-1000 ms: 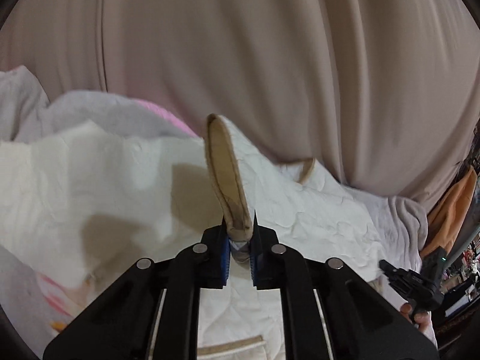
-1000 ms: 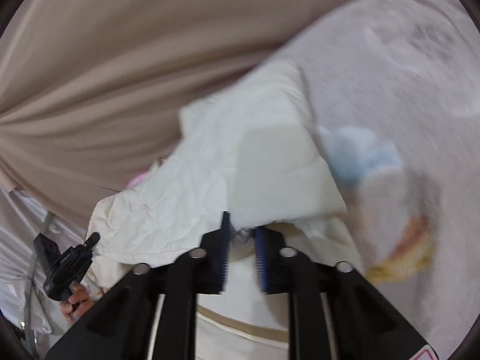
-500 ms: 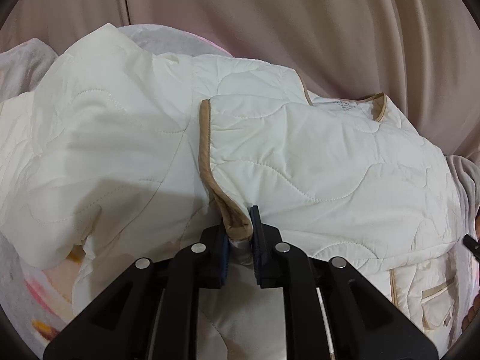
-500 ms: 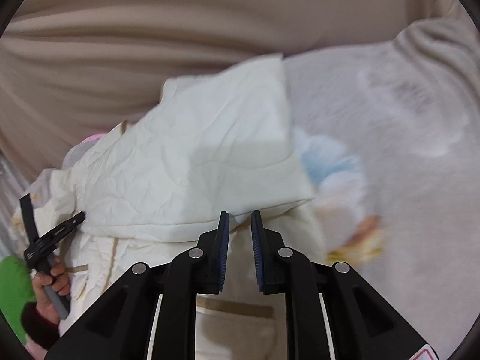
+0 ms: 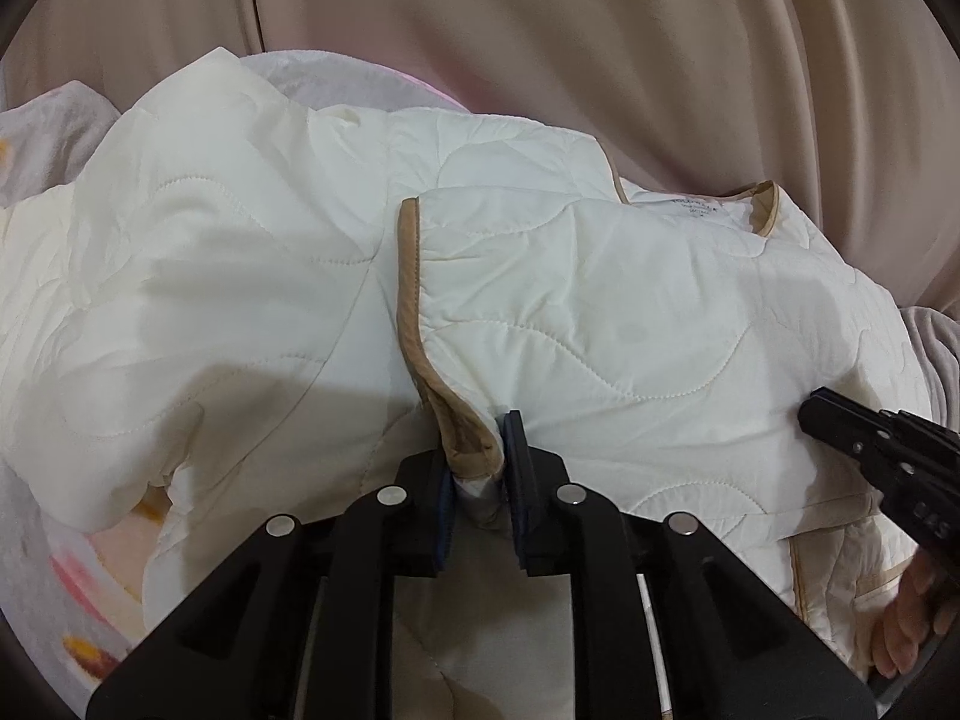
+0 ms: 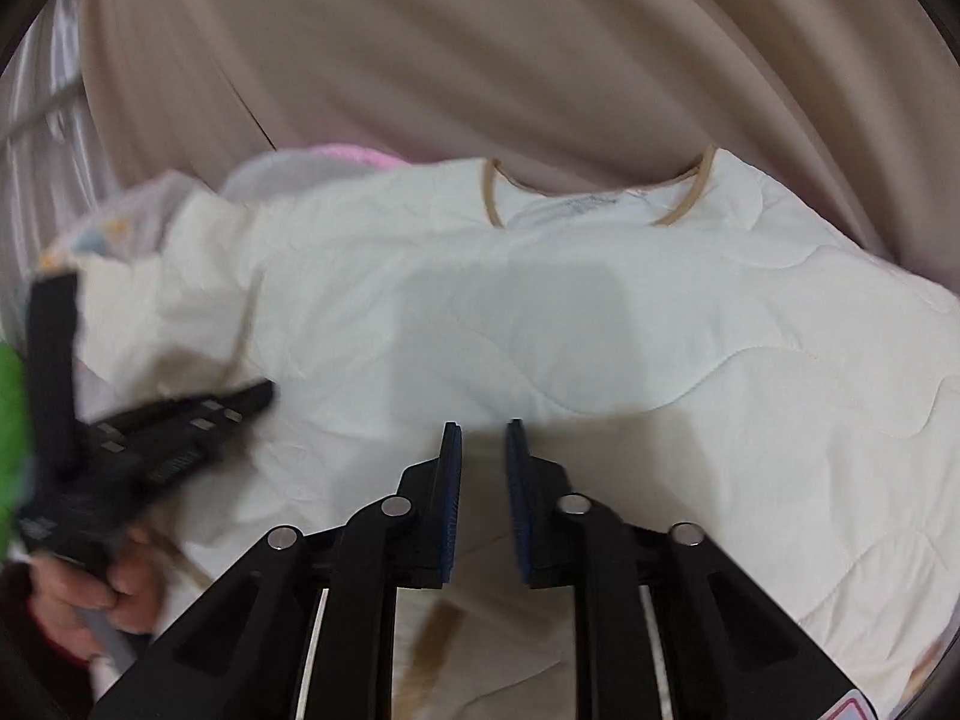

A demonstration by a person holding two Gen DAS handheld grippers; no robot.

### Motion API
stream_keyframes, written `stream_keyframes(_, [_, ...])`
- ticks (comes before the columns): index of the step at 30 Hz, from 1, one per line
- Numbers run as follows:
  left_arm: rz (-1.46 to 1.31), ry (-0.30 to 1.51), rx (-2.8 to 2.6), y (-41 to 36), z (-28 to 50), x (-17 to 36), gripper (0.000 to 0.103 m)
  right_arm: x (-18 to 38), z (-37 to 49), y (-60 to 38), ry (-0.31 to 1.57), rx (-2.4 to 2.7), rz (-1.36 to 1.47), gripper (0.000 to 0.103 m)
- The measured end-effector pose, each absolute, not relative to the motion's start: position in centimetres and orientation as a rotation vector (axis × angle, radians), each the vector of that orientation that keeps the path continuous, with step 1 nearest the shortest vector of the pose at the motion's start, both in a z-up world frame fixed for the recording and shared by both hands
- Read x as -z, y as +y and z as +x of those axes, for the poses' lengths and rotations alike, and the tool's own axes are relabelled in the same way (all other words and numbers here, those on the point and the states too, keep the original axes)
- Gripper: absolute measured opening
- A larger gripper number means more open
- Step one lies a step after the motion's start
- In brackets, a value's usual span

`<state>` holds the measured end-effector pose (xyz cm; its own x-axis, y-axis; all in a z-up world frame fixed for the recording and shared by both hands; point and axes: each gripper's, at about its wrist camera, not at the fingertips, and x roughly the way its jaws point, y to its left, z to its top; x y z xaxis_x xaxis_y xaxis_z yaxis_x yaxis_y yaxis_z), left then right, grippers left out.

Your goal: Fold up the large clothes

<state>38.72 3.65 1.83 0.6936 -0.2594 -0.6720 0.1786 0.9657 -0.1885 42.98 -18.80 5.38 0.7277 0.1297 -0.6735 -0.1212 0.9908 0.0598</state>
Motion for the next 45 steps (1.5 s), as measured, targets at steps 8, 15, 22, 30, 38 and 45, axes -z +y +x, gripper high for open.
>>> stream_keyframes(8, [-0.093,0.765,0.248,3.3,38.7,-1.7,0.019,-5.3,39.9,-38.7,0.678,0.208,0.275,0.000])
stream_keyframes(15, [-0.074,0.764,0.241,3.1,38.6,-1.7,0.019,-9.2,34.9,-40.9,0.607,0.147,0.373,0.010])
stream_keyframes(22, [-0.086,0.764,0.246,3.0,38.8,-1.8,0.019,-4.3,36.9,-38.2,0.763,0.183,0.240,0.000])
stream_keyframes(30, [-0.122,0.750,0.241,3.9,38.4,-1.9,0.025,-2.0,34.9,-38.1,0.766,0.169,0.264,0.000])
stream_keyframes(38, [-0.337,0.671,0.125,14.3,32.8,-5.9,0.057,-3.1,33.5,-37.1,0.709,0.205,0.193,0.000])
stream_keyframes(45, [-0.490,0.630,-0.258,31.6,32.3,-8.0,0.079,-4.6,28.7,-33.5,0.693,0.108,0.192,0.019])
